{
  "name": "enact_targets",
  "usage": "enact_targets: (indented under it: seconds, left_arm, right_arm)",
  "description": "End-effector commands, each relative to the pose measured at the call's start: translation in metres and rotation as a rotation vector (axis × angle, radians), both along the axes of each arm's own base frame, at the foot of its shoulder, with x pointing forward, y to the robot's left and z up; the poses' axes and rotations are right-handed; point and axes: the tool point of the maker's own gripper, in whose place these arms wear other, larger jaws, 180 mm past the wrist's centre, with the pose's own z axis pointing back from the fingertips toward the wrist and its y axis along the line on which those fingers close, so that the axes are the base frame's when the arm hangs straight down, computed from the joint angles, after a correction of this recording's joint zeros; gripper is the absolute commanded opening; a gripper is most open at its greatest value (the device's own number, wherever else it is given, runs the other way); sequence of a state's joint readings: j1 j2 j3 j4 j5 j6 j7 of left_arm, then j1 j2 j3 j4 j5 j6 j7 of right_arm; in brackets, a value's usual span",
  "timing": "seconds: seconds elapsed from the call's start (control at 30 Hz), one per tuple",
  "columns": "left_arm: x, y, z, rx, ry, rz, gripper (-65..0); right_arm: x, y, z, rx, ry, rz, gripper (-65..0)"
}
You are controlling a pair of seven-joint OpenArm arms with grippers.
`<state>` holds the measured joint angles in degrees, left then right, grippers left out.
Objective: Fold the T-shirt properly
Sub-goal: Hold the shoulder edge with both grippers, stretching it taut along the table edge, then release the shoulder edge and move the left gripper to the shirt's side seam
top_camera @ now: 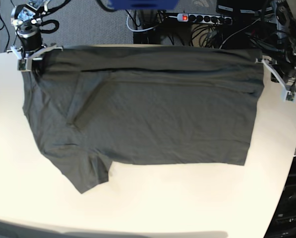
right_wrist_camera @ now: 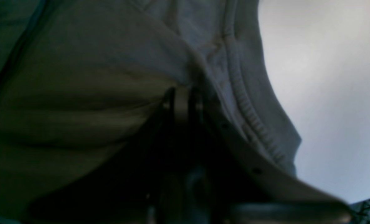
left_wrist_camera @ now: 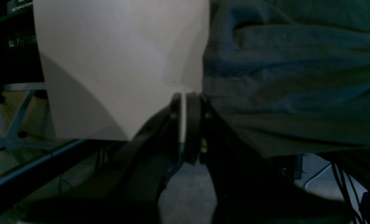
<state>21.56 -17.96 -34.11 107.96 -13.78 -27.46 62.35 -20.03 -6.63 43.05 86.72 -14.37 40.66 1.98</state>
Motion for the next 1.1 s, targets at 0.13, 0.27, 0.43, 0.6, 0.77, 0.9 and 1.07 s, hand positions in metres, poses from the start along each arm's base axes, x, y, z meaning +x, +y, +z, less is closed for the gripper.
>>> enact_targets:
  seconds: [0.13,0.27,0.43,0.6,0.77,0.9,1.07]
  left_arm:
    - [0.008,0.002,0.011,0.015,-0.041,-0.013,-62.4]
    - [0.008,0.002,0.011,0.014,-0.043,-0.013,-62.4]
    - [0.008,0.003,0.011,0.013,-0.043,-0.011,-62.4]
    - [0.014,0.003,0.015,0.015,-0.061,-0.01,-62.4]
    - [0.034,0.0,0.024,0.003,-0.115,-0.002,-62.4]
    - [0.054,-0.003,0.035,-0.011,-0.174,0.014,-62.4]
    - [0.077,-0.002,0.052,-0.014,-0.214,0.027,-61.9]
  right_arm:
    - [-0.002,-0.018,0.017,-0.1,0.032,0.005,-64.3]
    - [0.006,-0.02,0.033,-0.136,0.0,0.016,-64.3]
    - [0.007,-0.018,0.033,-0.135,-0.003,0.02,-64.3]
    - [0.019,-0.02,0.059,-0.191,-0.054,0.039,-64.3]
    - [0.049,0.002,0.094,-0.248,-0.145,0.134,-64.1]
    - [0.081,0.011,0.115,-0.28,-0.215,0.198,-63.8]
    - [0.115,0.018,0.136,-0.294,-0.297,0.233,-63.5]
